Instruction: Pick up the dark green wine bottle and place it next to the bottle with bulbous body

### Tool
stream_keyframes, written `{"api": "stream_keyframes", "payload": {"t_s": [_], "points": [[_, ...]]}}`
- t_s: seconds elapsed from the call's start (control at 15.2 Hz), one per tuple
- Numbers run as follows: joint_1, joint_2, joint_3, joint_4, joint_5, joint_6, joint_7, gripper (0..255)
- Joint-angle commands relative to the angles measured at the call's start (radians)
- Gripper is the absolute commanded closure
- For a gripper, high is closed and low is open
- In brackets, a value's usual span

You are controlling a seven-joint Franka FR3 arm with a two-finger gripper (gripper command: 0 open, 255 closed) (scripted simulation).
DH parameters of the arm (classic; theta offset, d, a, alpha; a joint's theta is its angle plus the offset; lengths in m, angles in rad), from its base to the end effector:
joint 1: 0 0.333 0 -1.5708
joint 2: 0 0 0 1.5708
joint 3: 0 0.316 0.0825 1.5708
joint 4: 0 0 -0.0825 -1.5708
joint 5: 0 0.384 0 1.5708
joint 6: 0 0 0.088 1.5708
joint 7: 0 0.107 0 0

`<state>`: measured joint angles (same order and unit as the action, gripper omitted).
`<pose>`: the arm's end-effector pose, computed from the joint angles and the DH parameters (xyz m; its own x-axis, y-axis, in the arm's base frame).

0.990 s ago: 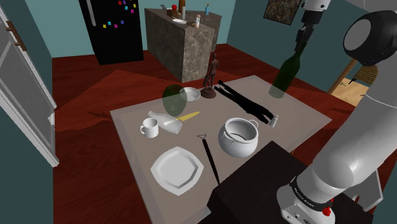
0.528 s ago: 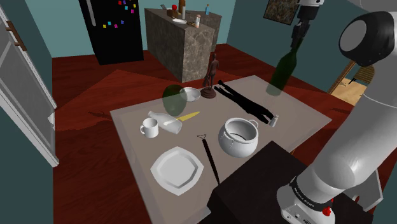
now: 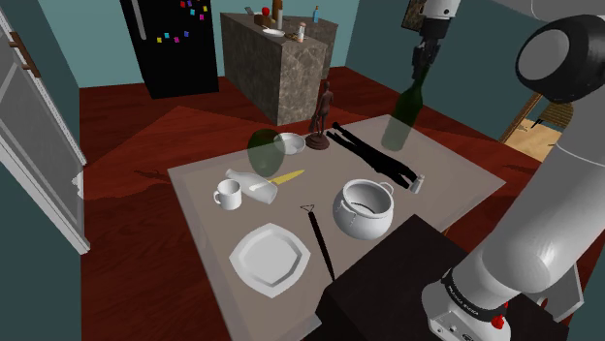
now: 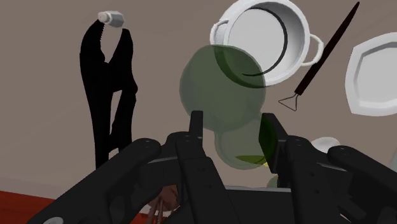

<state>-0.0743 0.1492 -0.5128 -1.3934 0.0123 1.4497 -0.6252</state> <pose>0.4988 -0.3014 0.6220 0.9946 0.0407 -0.0953 0.0415 -0.9991 0.0060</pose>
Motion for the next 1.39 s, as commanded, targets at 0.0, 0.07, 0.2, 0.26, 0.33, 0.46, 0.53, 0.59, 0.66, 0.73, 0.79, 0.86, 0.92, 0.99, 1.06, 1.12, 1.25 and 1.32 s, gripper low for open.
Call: {"api": "stream_keyframes", "payload": {"t_s": [0.0,0.07,0.2,0.26,0.33,0.46,0.53,0.59,0.66,0.73,0.79,0.86,0.92,0.99,1.06,1.12,1.25,1.32], "points": [[0.026,0.004,0.019,-0.028,0.003,0.032,0.046,255],[0.037,0.010,0.028,-0.034,0.006,0.041,0.066,255],[0.059,0.024,0.044,-0.040,0.013,0.060,0.104,255],[0.069,0.033,0.052,-0.041,0.017,0.069,0.123,255],[0.079,0.043,0.060,-0.041,0.022,0.077,0.141,255],[0.098,0.066,0.075,-0.036,0.031,0.092,0.175,255],[0.107,0.079,0.083,-0.031,0.037,0.099,0.192,255],[0.115,0.093,0.090,-0.025,0.042,0.105,0.209,255],[0.124,0.108,0.097,-0.017,0.048,0.111,0.225,255],[0.132,0.124,0.105,-0.008,0.054,0.117,0.241,255],[0.140,0.140,0.112,0.003,0.060,0.122,0.256,255],[0.147,0.158,0.119,0.016,0.066,0.126,0.272,255],[0.154,0.177,0.126,0.030,0.072,0.129,0.287,255],[0.161,0.197,0.132,0.046,0.078,0.132,0.302,255],[0.168,0.218,0.139,0.064,0.085,0.134,0.316,255],[0.174,0.240,0.146,0.084,0.091,0.136,0.331,255],[0.185,0.287,0.159,0.129,0.104,0.135,0.359,255],[0.190,0.312,0.165,0.156,0.111,0.134,0.373,255]]}}
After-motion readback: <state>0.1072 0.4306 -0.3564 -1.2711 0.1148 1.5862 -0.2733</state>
